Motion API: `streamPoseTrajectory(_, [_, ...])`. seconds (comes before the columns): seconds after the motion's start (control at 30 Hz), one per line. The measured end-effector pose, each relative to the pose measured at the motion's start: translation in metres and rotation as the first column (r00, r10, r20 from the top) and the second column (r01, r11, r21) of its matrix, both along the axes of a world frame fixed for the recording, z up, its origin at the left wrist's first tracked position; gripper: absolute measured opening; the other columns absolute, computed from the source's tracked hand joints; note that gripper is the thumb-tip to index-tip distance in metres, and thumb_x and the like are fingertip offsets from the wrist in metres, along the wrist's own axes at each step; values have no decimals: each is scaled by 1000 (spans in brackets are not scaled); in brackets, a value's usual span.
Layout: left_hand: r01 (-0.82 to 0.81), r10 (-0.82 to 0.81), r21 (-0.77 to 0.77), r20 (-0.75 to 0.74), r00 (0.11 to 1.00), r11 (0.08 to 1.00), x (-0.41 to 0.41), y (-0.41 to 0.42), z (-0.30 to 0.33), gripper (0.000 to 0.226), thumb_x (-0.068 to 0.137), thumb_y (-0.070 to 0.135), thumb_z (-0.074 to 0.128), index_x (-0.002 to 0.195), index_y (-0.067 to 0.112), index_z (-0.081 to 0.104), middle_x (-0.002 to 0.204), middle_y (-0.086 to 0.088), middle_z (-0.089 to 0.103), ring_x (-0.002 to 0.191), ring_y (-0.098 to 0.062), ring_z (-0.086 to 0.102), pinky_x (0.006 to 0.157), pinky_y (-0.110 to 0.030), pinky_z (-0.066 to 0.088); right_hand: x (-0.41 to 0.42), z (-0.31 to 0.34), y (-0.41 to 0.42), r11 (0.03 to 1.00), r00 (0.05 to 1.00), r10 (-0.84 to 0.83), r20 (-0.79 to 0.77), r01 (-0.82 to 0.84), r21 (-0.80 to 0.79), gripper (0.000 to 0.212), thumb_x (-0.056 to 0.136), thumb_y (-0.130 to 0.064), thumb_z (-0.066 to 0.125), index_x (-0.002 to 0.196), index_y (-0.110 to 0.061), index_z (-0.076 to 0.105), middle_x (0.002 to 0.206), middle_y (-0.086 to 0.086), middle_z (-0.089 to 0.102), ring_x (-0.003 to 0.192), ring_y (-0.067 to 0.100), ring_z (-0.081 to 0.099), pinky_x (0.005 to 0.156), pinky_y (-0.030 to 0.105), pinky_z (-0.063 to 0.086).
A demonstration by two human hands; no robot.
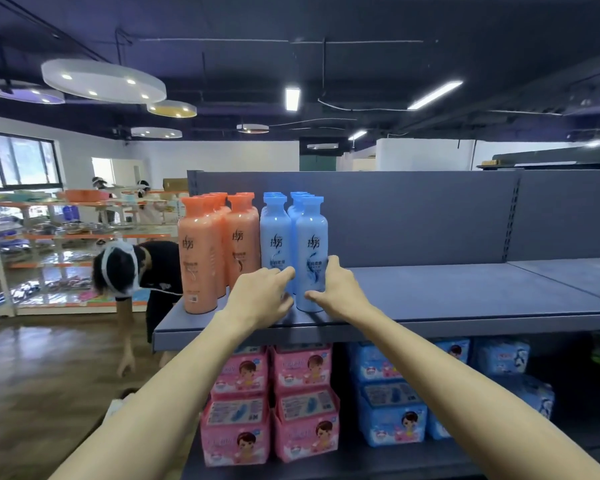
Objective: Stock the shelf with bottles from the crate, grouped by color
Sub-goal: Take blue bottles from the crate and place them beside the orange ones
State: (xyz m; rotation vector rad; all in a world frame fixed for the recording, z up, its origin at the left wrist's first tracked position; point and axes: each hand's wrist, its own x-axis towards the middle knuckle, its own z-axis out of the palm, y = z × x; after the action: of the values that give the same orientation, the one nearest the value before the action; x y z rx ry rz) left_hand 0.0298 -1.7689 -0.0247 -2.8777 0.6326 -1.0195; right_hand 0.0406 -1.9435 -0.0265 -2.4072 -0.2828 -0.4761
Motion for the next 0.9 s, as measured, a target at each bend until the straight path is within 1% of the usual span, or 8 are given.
streamPoseTrajectory(0.23, [0, 0, -1, 6, 1000, 1000, 9, -1, -5, 30, 86, 35, 47, 112, 21, 49, 92, 3, 63, 88, -23, 59, 64, -35, 49, 10, -1, 7, 1000, 1000, 21, -17, -20, 22, 49, 84, -24, 74, 113, -12, 36, 113, 13, 58, 98, 32, 59, 84, 48, 53])
streamPoseTrajectory(0.5, [11, -11, -12, 28, 1000, 1000, 13, -1, -8, 31, 86, 36, 49, 114, 21, 49, 95, 1, 61, 91, -23, 57, 64, -36, 49, 17, -5, 11, 1000, 1000, 28, 2, -28, 4, 44, 86, -20, 69, 112, -9, 36, 115, 15, 57, 101, 33, 57, 85, 49, 52])
streamPoseTrajectory(0.73, [22, -22, -2, 39, 999, 1000, 15, -1, -11, 33, 86, 37, 49, 116, 22, 48, 98, 1, 60, 92, -22, 57, 63, -35, 49, 17, -7, 10, 999, 1000, 31, -1, -31, 5, 44, 87, -20, 68, 113, -10, 35, 117, 16, 56, 103, 34, 56, 86, 49, 52])
streamPoseTrajectory(0.83, [16, -17, 10, 26, 1000, 1000, 11, -1, -11, 33, 87, 37, 49, 116, 22, 48, 98, 1, 60, 93, -23, 57, 64, -36, 50, 13, -6, 11, 1000, 999, 16, -28, -16, 13, 43, 89, -22, 67, 115, -9, 36, 119, 16, 55, 102, 34, 57, 85, 46, 52])
streamPoseTrajectory(0.9, [11, -11, 23, 10, 1000, 1000, 6, -2, -13, 34, 88, 37, 49, 118, 22, 47, 98, 1, 60, 94, -23, 57, 65, -36, 49, 10, -6, 10, 1000, 998, -2, -62, 3, 15, 42, 90, -24, 68, 114, -7, 38, 116, 16, 55, 99, 32, 57, 77, 39, 50])
